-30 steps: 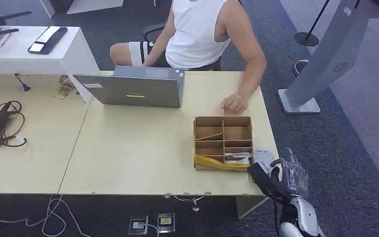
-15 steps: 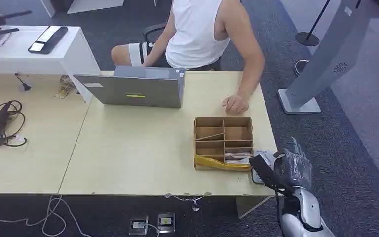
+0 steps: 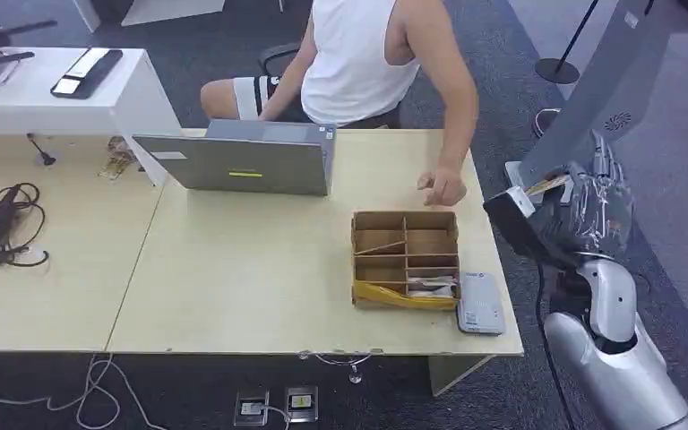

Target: Pass the card to the sensor for recognition and then transmit it.

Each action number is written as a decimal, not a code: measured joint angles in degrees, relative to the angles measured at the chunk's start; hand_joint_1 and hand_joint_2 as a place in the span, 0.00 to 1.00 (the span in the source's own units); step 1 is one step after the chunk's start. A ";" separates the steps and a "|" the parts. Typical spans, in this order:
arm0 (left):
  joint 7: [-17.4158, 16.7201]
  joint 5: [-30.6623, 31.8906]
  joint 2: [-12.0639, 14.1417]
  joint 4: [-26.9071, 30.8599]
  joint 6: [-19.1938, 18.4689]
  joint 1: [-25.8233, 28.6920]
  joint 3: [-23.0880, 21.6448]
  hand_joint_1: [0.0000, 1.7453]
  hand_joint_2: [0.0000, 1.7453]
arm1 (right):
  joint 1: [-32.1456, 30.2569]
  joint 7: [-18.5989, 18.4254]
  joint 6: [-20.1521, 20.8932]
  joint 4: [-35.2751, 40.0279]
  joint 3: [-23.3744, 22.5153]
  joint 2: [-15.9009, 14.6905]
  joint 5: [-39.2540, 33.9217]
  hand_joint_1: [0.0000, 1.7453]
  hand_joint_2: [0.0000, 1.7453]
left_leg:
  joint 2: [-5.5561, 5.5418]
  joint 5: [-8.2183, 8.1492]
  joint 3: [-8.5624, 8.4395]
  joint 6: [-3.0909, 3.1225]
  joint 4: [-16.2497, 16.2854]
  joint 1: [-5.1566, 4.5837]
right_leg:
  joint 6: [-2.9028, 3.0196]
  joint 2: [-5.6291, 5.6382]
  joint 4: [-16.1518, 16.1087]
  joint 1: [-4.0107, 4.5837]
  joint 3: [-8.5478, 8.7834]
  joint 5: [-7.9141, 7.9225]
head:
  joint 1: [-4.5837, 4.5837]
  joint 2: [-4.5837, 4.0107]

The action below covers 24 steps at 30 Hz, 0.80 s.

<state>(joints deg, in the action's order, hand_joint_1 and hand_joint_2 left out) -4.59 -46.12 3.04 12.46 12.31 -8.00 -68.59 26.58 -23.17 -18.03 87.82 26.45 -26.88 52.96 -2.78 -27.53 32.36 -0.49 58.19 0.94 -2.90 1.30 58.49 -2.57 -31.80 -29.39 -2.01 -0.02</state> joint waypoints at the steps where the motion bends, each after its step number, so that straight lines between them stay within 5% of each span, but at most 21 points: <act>1: 0.09 0.26 -0.02 0.00 0.02 0.00 -0.06 0.00 1.00 | 1.48 0.24 0.76 -0.19 0.54 0.26 -0.02 1.00 1.00 | 0.00 0.01 0.03 -0.02 0.00 0.00 | 0.00 -0.01 0.01 0.00 -0.02 0.00 | 0.04 0.00; 14: 0.33 3.61 -0.26 0.00 0.00 -0.90 -1.90 0.00 1.00 | 18.96 4.13 2.62 -20.18 9.36 7.46 -2.25 1.00 1.00 | -0.15 0.04 0.11 -0.04 0.00 0.01 | 0.01 -0.18 0.02 0.00 -0.08 0.00 | 0.02 0.00; 24: 0.11 4.66 -0.24 0.00 0.00 -1.24 -3.13 0.00 1.00 | 23.10 4.74 0.41 -34.66 12.59 11.47 -3.63 1.00 1.00 | -0.25 0.05 0.13 -0.04 0.00 0.01 | 0.02 -0.23 0.02 0.00 -0.09 -0.01 | 0.04 0.00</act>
<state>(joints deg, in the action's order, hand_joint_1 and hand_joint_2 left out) -4.48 -41.46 2.80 12.46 12.31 -9.24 -71.71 49.68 -18.43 -17.62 53.16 39.04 -15.41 49.33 -3.02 -27.48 32.49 -0.53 58.19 0.96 -2.88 1.08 58.50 -2.57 -31.89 -29.40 -1.97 -0.02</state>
